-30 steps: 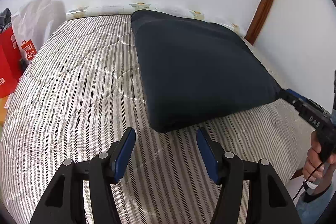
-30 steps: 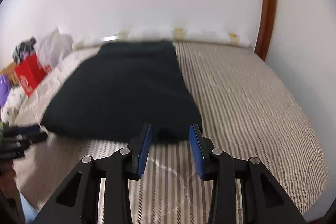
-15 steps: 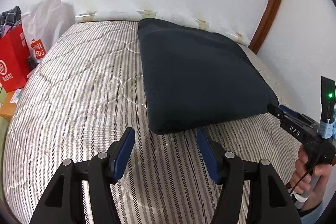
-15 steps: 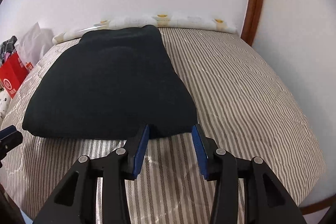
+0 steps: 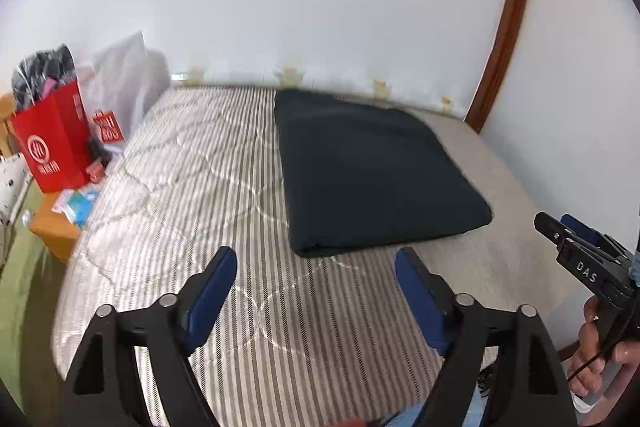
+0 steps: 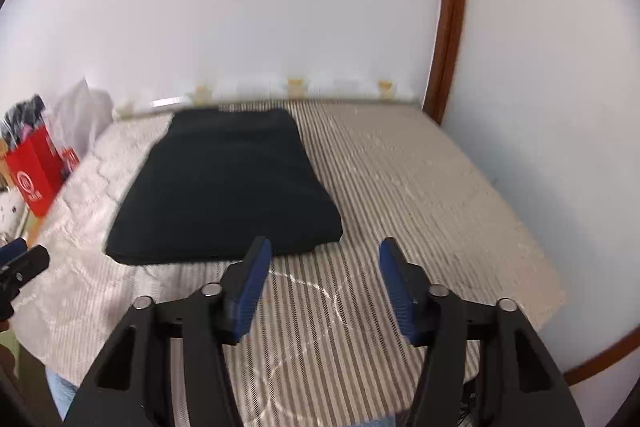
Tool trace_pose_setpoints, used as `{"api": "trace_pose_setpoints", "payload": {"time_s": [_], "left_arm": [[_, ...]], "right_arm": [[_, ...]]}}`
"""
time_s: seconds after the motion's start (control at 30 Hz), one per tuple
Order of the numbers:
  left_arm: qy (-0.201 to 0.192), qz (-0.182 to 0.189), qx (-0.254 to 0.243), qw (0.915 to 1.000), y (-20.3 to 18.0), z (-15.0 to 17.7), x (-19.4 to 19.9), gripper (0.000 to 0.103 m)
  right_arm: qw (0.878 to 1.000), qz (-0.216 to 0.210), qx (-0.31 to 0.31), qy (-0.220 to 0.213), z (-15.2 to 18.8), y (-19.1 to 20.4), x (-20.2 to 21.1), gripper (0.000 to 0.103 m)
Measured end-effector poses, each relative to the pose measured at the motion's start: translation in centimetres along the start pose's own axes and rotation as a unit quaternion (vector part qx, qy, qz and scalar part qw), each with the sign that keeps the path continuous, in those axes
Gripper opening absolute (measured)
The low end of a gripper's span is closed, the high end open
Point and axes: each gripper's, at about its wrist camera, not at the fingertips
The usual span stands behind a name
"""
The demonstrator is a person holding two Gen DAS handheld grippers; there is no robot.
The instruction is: Fold small clothes
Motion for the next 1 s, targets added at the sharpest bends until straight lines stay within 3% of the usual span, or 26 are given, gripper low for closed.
{"api": "trace_pose_setpoints", "payload": {"time_s": [0.13,0.2,0.47,1.0], "left_arm": [[-0.026,-0.011,-0.017,0.9995,-1.5,0.1,3.3,0.088],[-0.034,-0.014,-0.025,0.999,-2.3,0.3,4.6,0.089],[-0.057,-0.028,-0.038,0.9972,-4.0,0.7,7.9,0.09],[-0.055,-0.033,-0.028,0.9975,-4.3,1.3,7.7,0.091]], "right_arm": [[1.0,-0.017,-0.003,-0.018,-0.3,-0.4,3.8,0.067],[1.0,-0.019,-0.004,-0.024,0.1,-0.6,5.3,0.086],[1.0,0.0,-0.002,-0.017,1.4,-1.9,6.9,0.1],[0.999,0.032,-0.007,-0.005,2.3,-3.9,6.7,0.102]]}}
Point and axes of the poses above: each gripper's, at about its wrist camera, not at the fingertips, and x roughly against the way its jaws point, y to its left, z to its underside, and after that the axes turned 4 degrees about z, right-handed
